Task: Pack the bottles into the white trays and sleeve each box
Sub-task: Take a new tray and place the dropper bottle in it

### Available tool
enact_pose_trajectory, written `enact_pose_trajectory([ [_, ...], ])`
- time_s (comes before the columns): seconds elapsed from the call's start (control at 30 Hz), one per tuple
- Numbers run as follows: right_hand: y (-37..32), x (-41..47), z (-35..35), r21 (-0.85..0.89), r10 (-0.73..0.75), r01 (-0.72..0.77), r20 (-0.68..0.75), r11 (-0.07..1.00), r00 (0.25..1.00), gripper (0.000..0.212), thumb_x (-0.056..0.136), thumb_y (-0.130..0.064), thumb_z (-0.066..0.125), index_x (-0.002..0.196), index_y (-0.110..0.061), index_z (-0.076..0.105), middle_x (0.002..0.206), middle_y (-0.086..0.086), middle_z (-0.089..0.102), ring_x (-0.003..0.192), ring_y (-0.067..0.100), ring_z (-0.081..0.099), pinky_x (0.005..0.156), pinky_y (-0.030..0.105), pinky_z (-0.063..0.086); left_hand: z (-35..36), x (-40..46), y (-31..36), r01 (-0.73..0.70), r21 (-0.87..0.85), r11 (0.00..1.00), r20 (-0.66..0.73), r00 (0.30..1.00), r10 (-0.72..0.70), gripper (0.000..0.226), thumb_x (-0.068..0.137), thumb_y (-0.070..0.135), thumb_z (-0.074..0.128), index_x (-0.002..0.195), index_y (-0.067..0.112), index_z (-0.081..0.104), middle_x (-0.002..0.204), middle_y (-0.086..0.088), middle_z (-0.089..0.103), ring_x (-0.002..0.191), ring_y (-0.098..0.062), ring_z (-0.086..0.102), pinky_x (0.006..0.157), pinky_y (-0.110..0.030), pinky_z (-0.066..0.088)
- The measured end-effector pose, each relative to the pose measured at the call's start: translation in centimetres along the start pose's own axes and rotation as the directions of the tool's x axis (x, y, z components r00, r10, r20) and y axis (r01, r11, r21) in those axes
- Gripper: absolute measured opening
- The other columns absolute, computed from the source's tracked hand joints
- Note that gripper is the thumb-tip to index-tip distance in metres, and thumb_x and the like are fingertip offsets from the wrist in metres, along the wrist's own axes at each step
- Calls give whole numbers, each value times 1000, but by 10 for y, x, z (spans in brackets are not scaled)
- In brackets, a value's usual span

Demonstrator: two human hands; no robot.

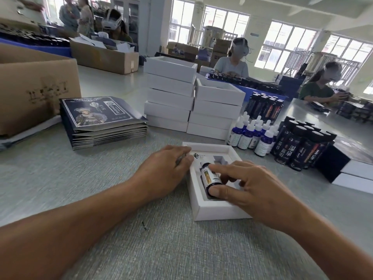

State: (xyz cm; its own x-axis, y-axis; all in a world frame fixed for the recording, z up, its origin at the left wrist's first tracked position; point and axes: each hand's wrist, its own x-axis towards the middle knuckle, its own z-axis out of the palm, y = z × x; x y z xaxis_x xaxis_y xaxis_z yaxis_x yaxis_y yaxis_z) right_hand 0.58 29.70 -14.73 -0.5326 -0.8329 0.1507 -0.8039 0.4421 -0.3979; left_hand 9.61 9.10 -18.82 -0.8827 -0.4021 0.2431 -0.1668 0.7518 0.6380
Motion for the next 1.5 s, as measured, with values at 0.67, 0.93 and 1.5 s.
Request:
enact_pose_trajectory([
  [0.67, 0, 1, -8, 5, -69, 69, 75, 998, 995, 38, 86, -54, 61, 121, -42, 68, 133, -33, 55, 120, -30, 33, 92, -7, 24, 2, 0, 2, -35, 29, 999, 6, 999, 35, 49, 102, 50, 36, 146, 30, 46, 155, 9, 36, 138, -11, 38, 108, -28, 28],
  [0.93, -2, 4, -2, 72, 9, -14, 60, 997, 998, 38, 85, -47, 69, 122, -35, 69, 133, -29, 57, 122, -15, 42, 95, 8, 31, 5, -1, 4, -19, 10, 1000, -9, 1000, 20, 46, 103, 46, 39, 145, 28, 47, 154, 9, 37, 135, -11, 40, 104, -26, 29],
  [1.5, 133, -9, -32, 474, 685, -494, -494, 728, 535, 24, 87, -24, 71, 108, -13, 72, 92, 0, 72, 86, 18, 68, 80, 30, 54, 16, -19, 16, -408, -57, 911, -55, 913, 405, 43, 79, 84, 30, 112, 71, 54, 126, 49, 46, 133, 18, 29, 101, -14, 31],
])
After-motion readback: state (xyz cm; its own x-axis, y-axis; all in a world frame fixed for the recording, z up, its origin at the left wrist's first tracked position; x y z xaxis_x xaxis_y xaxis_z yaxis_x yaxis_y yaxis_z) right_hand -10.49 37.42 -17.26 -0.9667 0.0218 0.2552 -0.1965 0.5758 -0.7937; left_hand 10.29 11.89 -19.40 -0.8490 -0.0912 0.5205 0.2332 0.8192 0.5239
